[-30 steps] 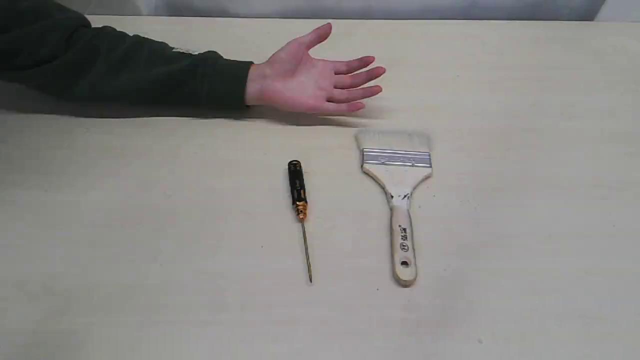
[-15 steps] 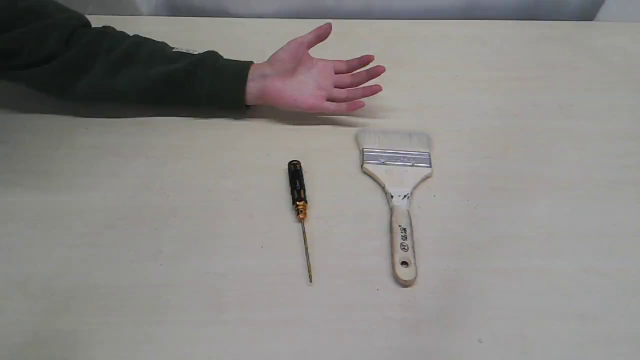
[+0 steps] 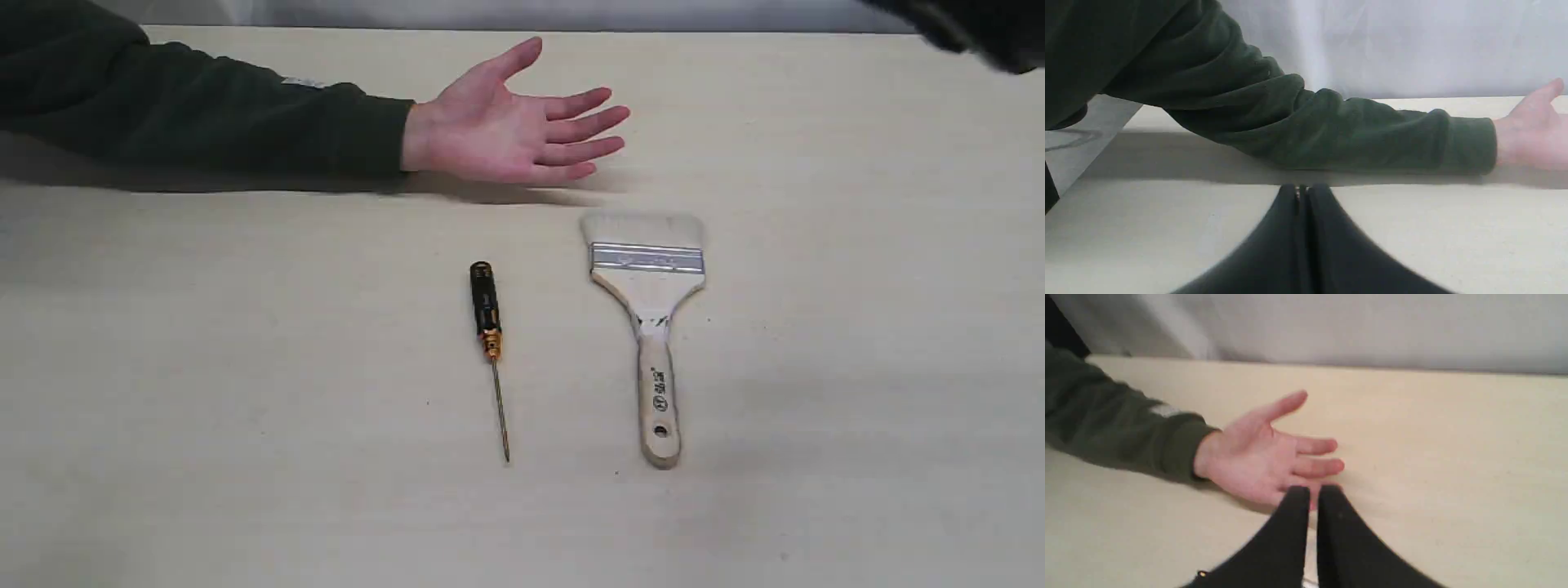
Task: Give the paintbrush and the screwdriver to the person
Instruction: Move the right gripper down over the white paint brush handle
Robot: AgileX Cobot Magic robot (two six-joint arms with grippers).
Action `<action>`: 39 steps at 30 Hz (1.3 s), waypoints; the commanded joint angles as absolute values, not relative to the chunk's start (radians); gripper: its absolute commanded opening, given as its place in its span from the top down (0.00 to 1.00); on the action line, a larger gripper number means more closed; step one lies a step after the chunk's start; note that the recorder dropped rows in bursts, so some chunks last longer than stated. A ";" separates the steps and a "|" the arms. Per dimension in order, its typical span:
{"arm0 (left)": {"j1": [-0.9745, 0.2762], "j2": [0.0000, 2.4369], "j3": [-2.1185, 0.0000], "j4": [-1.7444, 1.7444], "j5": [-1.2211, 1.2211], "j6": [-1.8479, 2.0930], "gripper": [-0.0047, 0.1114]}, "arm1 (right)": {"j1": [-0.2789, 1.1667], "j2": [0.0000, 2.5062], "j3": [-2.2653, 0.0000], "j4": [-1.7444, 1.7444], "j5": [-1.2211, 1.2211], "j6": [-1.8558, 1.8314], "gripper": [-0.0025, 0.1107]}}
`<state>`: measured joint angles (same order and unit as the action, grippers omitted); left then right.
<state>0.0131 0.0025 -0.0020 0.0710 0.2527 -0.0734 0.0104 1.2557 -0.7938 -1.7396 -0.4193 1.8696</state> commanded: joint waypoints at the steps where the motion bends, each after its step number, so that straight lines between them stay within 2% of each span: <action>1: 0.011 0.000 0.000 0.071 0.249 -0.075 0.96 | 0.128 1.373 -0.799 -1.744 -0.281 1.833 0.94; 8: 0.011 0.000 0.000 0.069 0.252 -0.075 0.96 | 0.355 1.587 -0.799 -1.744 -0.018 1.821 0.94; 14: 0.011 0.000 0.000 0.069 0.252 -0.075 0.96 | 0.410 1.716 -0.802 -1.744 -0.014 1.853 0.92; 16: 0.011 0.000 0.000 0.069 0.252 -0.075 0.96 | 0.410 1.736 -0.802 -1.744 -0.031 1.872 0.86; 22: 0.011 0.000 0.000 0.069 0.252 -0.075 0.96 | 0.410 1.763 -0.802 -1.744 -0.094 1.934 0.57; 24: 0.011 0.000 0.000 0.069 0.252 -0.075 0.96 | 0.410 1.763 -0.797 -1.744 -0.112 1.954 0.52; 39: 0.011 0.000 0.000 0.071 0.249 -0.075 0.96 | 0.410 1.765 -0.700 -1.744 -0.100 1.991 0.51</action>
